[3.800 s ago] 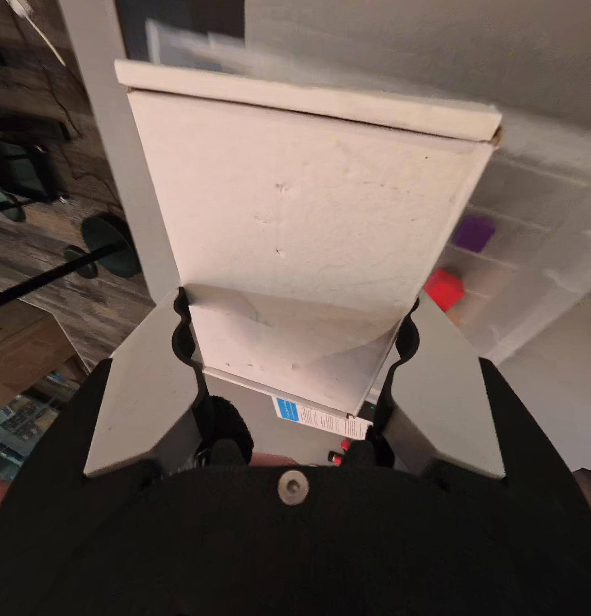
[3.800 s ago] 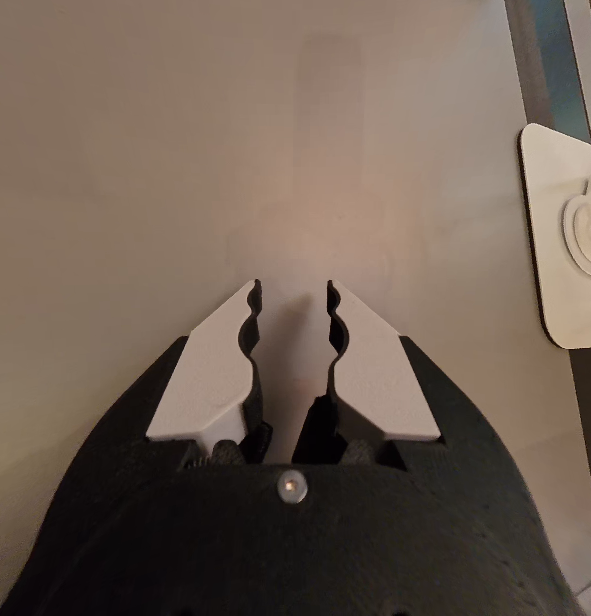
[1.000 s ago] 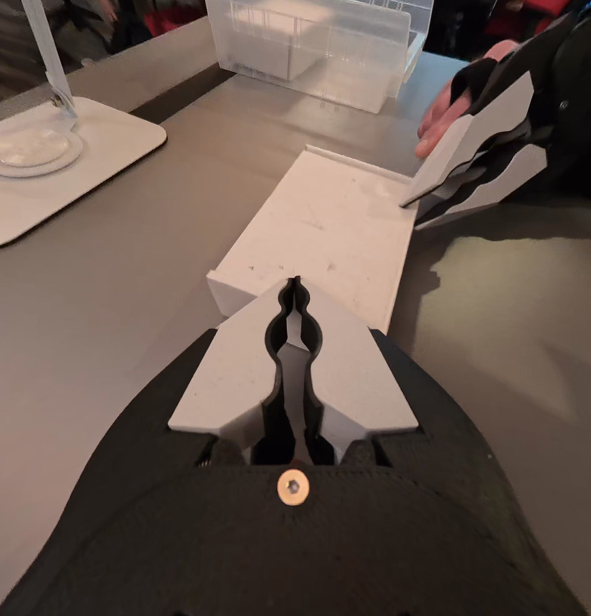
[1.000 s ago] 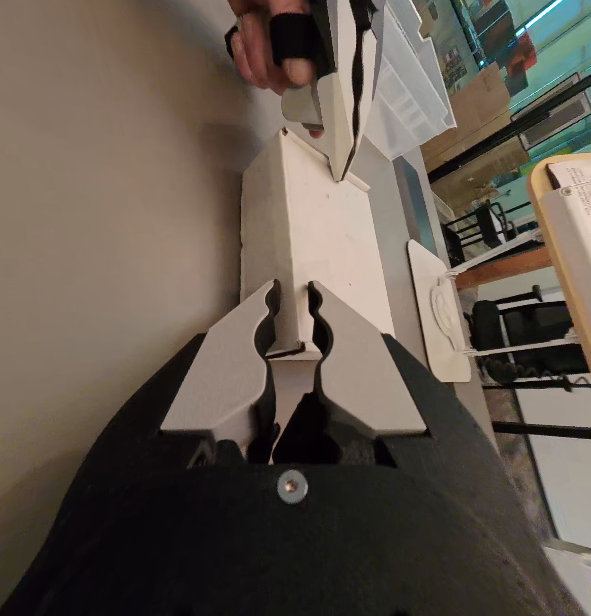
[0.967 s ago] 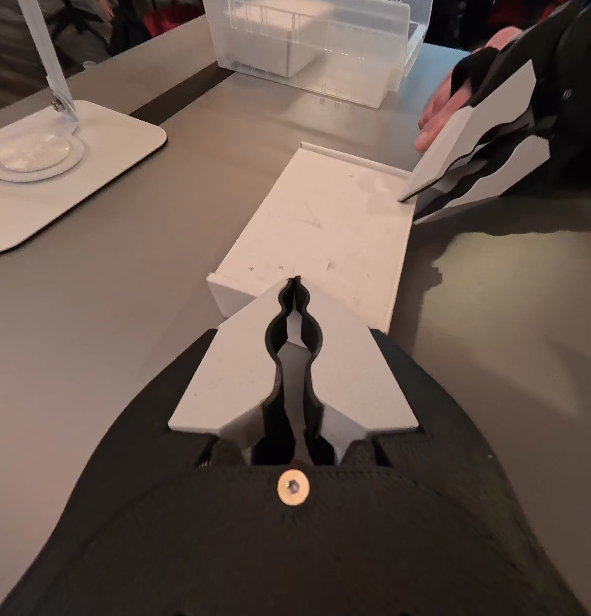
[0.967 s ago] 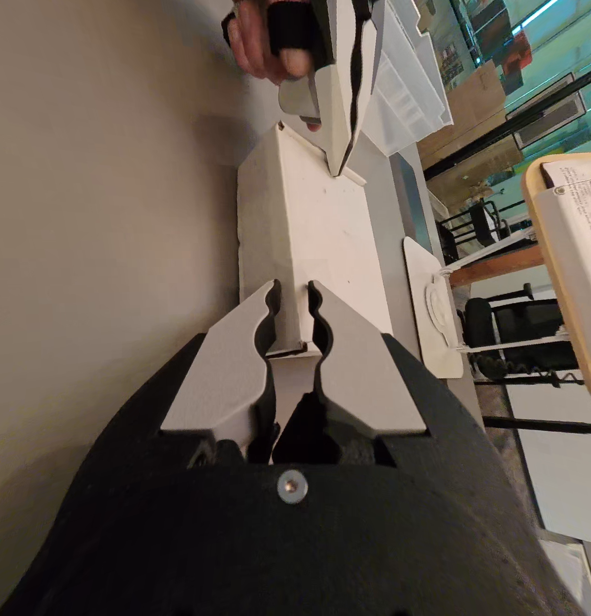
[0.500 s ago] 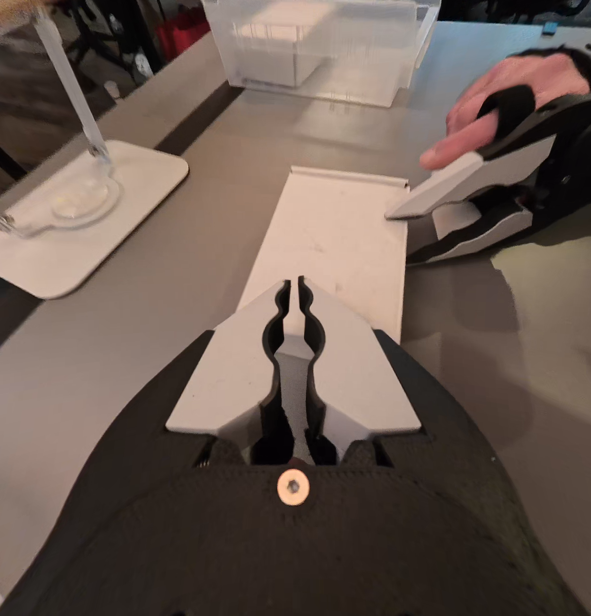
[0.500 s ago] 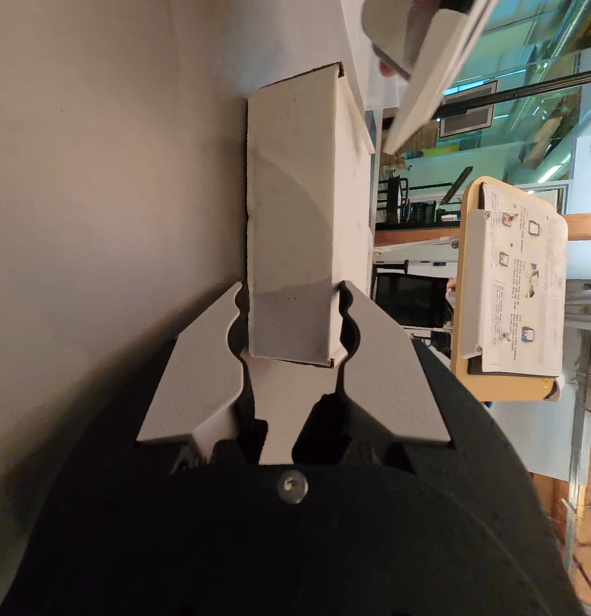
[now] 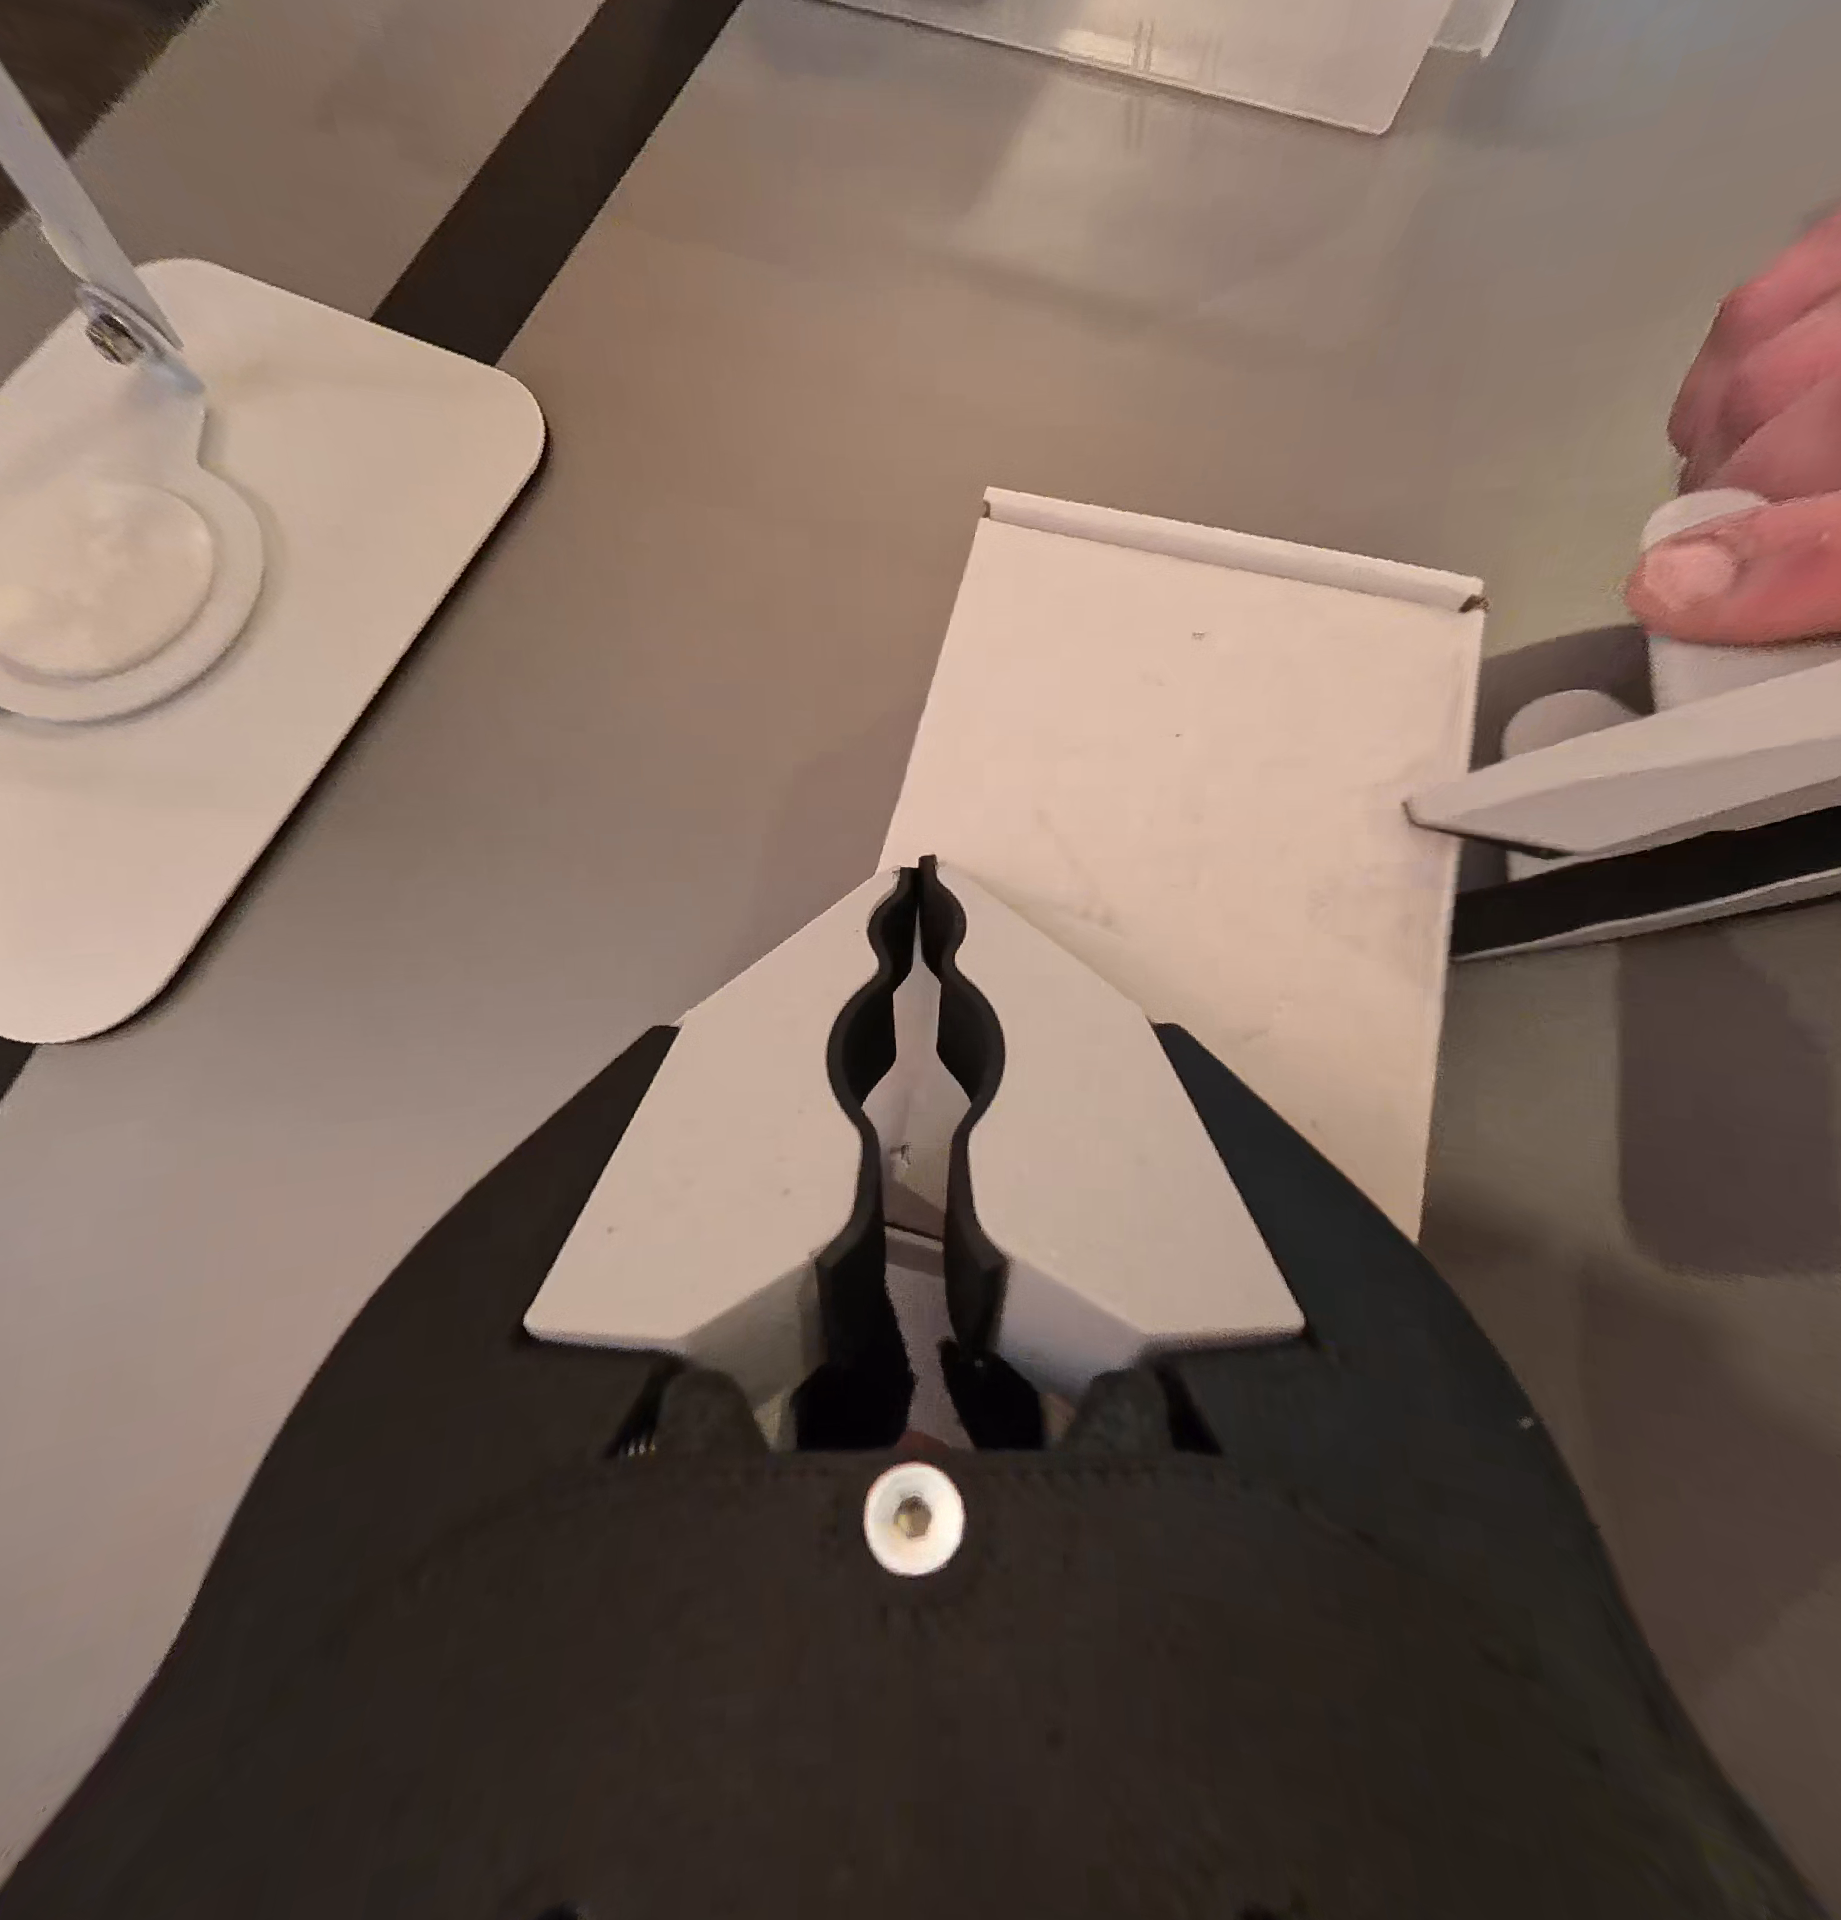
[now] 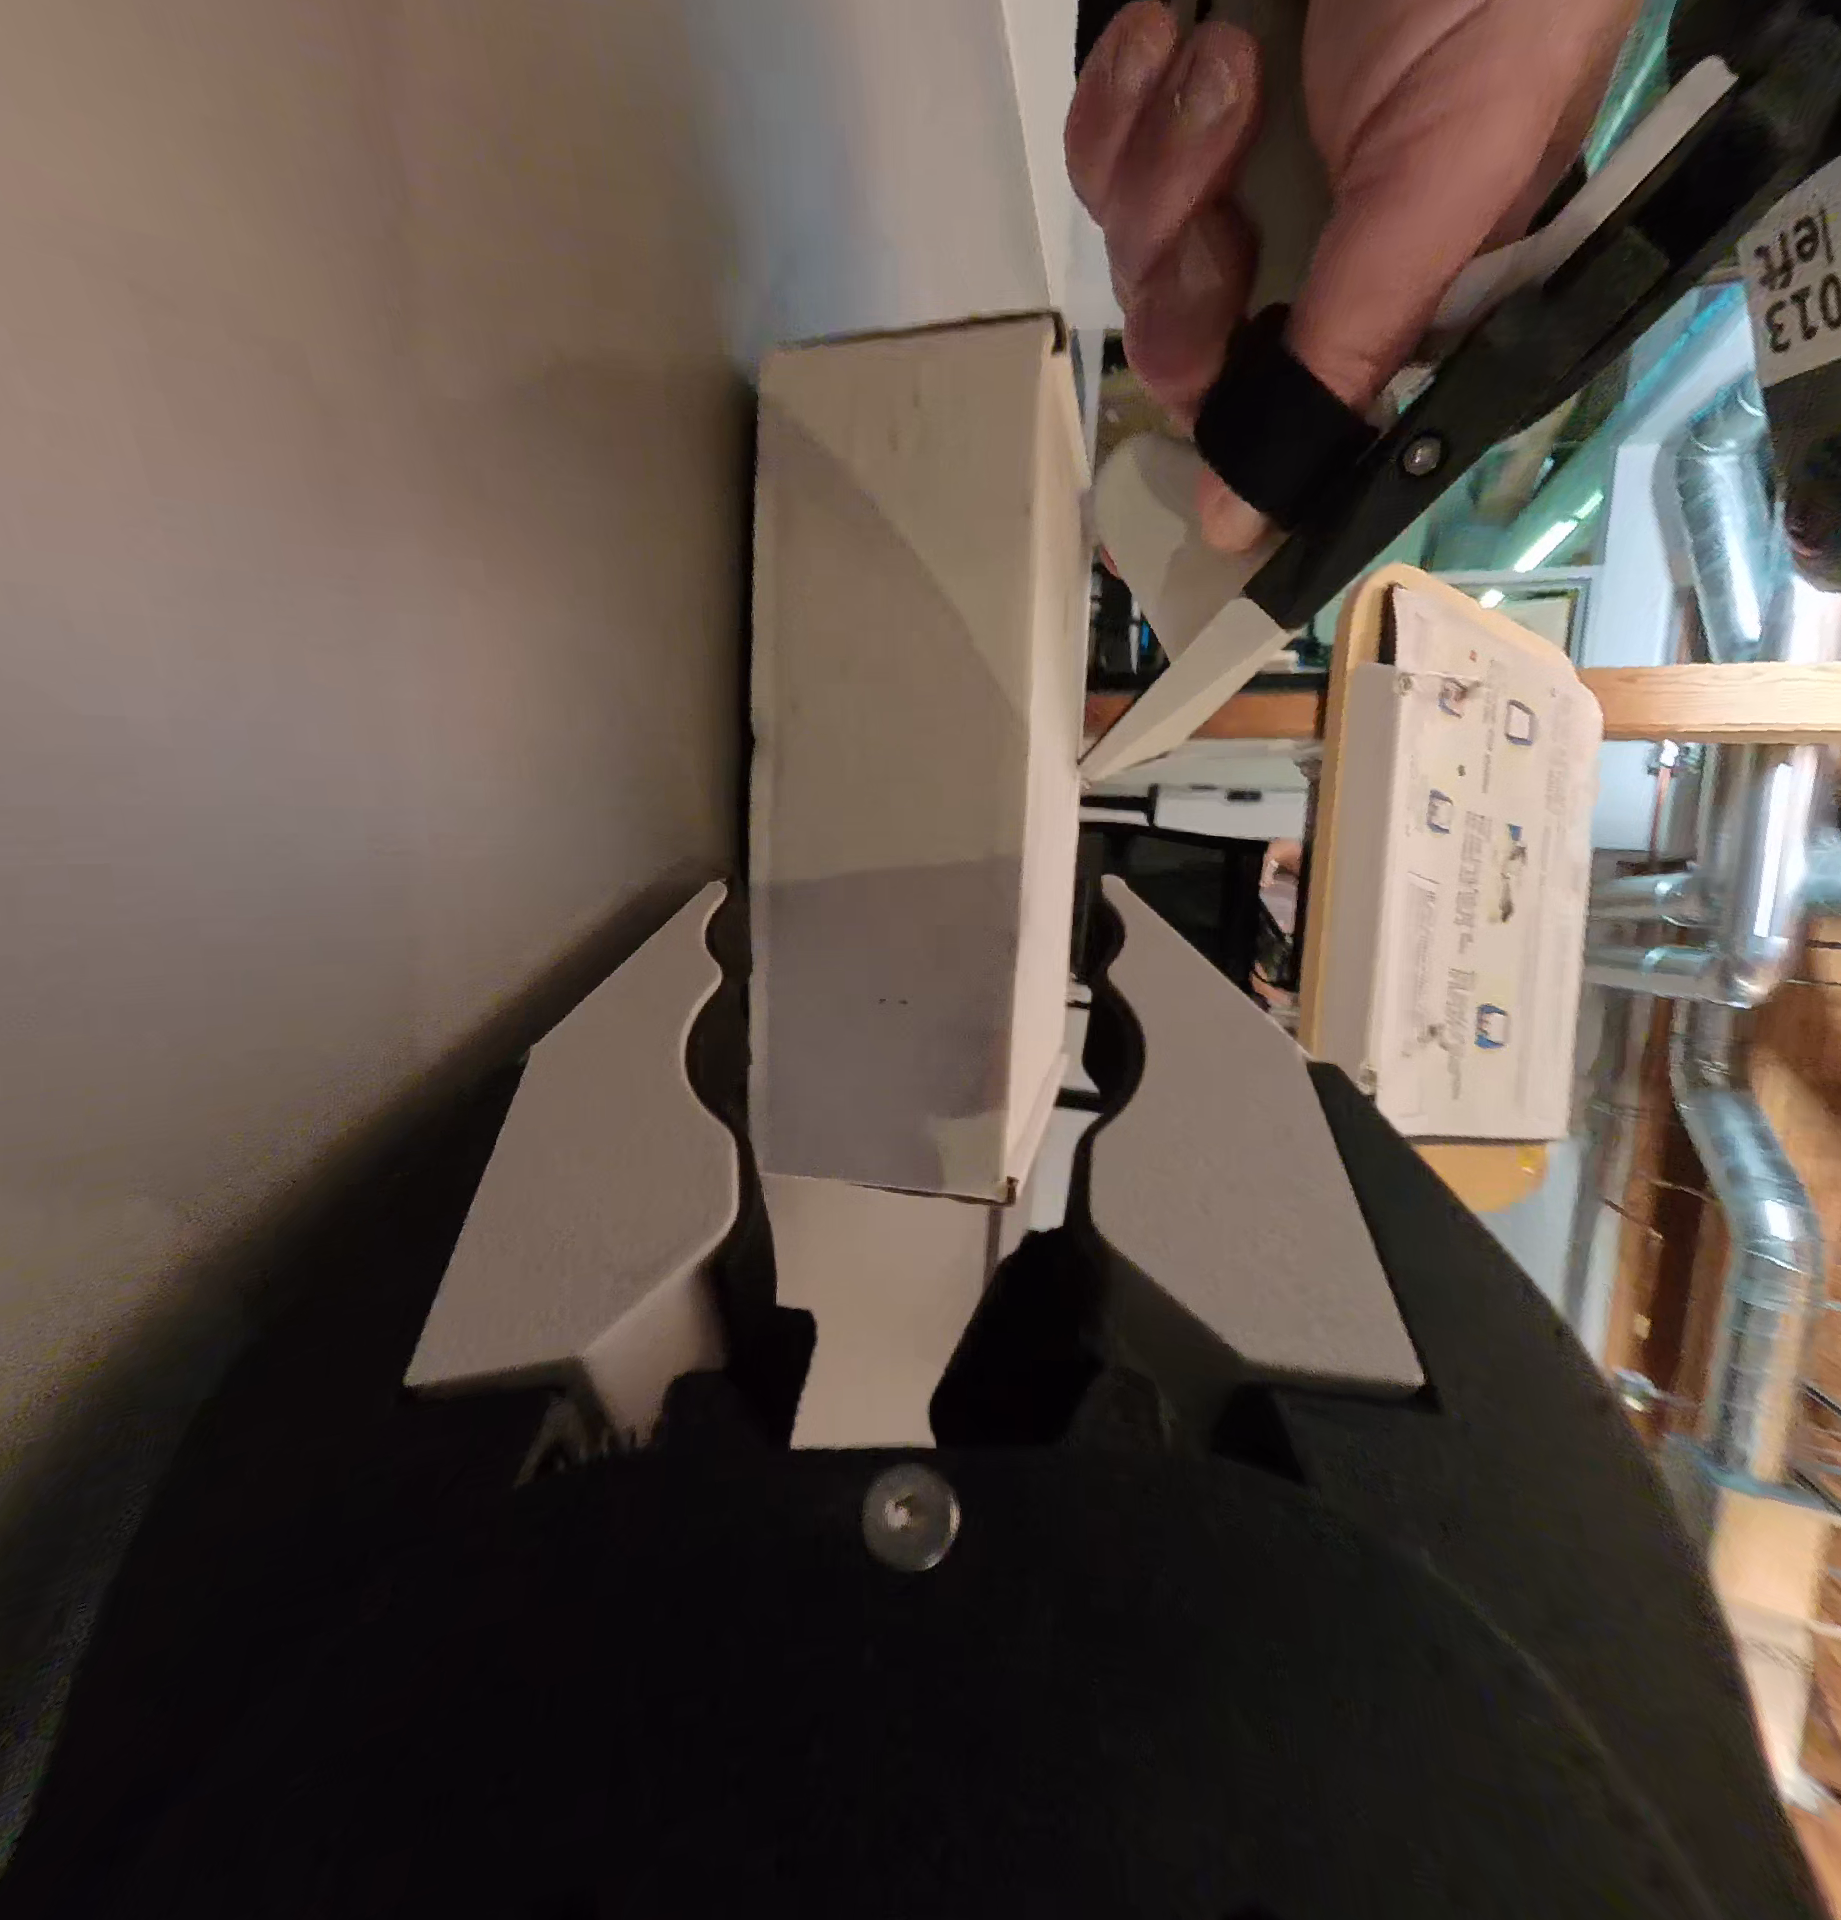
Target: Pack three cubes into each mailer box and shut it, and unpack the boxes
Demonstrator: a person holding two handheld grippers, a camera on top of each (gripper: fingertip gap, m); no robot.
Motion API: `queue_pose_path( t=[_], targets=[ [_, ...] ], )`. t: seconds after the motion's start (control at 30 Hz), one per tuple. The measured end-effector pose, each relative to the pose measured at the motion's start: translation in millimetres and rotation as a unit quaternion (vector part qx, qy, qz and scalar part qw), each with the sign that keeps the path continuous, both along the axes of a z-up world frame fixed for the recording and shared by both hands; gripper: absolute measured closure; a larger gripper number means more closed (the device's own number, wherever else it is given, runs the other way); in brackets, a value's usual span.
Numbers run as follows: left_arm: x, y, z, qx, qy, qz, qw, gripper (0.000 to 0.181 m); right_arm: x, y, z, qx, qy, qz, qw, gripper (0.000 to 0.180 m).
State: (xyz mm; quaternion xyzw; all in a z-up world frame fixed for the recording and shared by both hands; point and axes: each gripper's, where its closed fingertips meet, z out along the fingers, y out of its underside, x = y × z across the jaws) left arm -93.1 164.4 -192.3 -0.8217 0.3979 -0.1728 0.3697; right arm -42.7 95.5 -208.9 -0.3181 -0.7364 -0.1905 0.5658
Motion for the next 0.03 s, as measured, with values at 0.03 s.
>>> queue_pose_path(
  t=[0.03],
  targets=[
    [-0.7, 1.7, 0.0, -0.01, -0.01, 0.002, 1.0, 0.181, -1.3, 3.7, 0.2, 0.01, -0.004, -0.006, 1.0, 0.117]
  ],
)
